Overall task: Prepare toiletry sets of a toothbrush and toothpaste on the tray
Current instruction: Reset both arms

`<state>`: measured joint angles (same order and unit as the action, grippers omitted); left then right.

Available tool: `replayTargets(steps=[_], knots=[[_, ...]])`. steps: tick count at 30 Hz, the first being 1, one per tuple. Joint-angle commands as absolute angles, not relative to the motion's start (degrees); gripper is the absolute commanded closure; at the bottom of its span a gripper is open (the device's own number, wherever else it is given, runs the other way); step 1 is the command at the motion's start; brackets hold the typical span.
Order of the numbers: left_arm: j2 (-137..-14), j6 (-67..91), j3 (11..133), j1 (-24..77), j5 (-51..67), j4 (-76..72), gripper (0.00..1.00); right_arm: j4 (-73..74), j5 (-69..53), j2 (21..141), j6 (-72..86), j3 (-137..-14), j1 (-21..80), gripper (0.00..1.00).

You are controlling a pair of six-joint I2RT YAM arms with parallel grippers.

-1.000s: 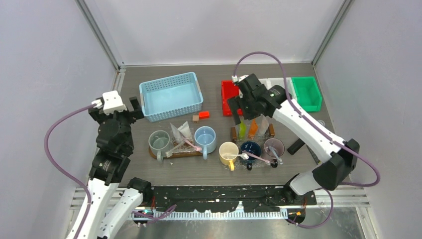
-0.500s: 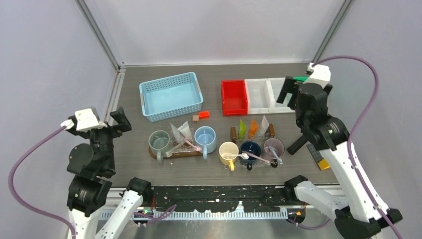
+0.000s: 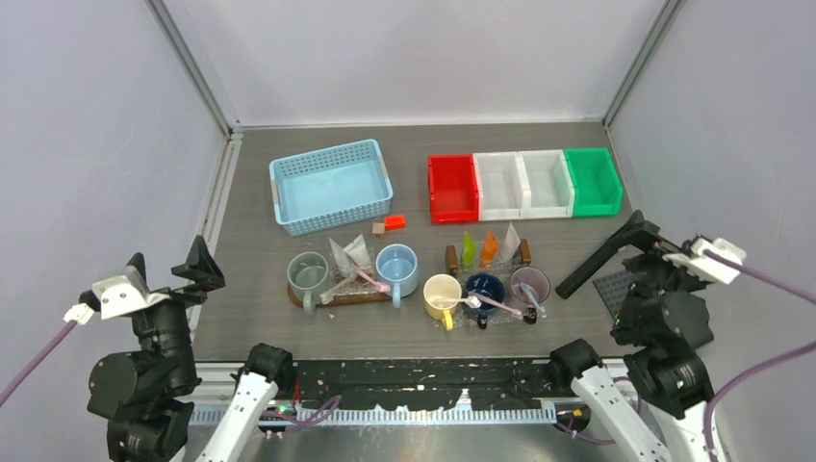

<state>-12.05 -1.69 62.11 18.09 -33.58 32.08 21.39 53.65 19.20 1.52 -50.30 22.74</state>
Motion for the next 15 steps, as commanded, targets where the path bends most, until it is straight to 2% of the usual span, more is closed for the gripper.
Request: replayTargets(steps=[1,4,15], knots=[[-8.6,-5.0,60.1,17.9,-34.8,29.5,0.00,10.9,57.7,11.9,-4.3,-45.0,22.6,0.00],[-5.8,-5.5,56.7,17.9,-35.1,25.6,0.00,7.2,56.7,7.1,-5.6,-42.0,22.6,0.00],[-3.7,-6.9,51.4,17.9,-38.1,16.0,0.00,3.6,52.7,4.1,-9.8,-39.4,22.6,0.00]])
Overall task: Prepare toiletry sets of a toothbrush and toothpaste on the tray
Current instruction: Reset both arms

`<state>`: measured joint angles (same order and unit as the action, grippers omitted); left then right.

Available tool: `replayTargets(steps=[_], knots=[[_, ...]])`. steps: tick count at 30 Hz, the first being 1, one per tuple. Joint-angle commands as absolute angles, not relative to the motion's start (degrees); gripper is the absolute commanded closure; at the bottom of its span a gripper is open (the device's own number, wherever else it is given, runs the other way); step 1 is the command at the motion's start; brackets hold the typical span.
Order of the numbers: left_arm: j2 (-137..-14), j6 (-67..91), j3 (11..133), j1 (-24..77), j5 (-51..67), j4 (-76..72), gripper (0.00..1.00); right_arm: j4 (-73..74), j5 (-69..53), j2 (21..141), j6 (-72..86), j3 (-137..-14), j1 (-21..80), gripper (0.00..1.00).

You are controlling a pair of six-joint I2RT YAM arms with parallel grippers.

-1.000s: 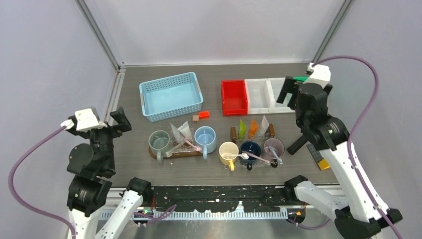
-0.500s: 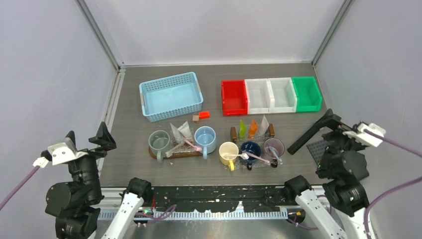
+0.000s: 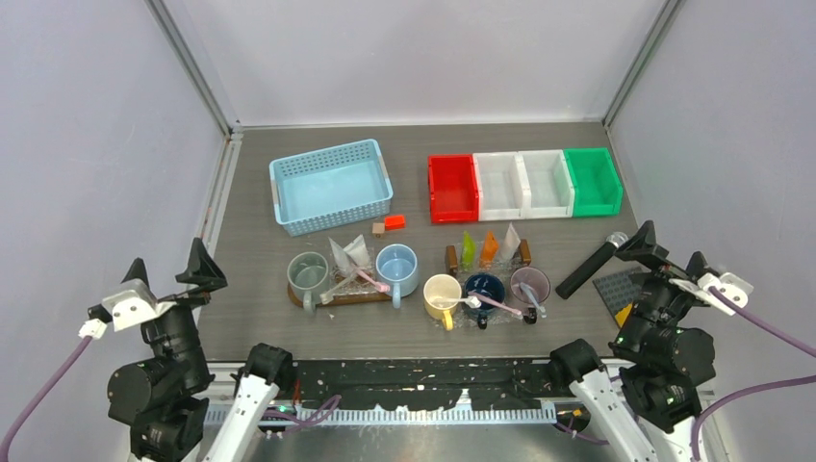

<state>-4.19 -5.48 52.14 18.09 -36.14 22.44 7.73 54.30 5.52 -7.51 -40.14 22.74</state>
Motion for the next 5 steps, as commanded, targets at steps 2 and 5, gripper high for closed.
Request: replayTargets(steps=[2,5], knots=[[-3.6,-7.0,50.6,17.9,-38.4,14.5,0.00,3.4,52.4,3.9,-10.5,-39.2,22.6,0.00],[-3.5,-7.0,50.0,17.9,-38.7,12.6,0.00,3.5,52.7,4.1,-11.0,-39.2,22.6,0.00]])
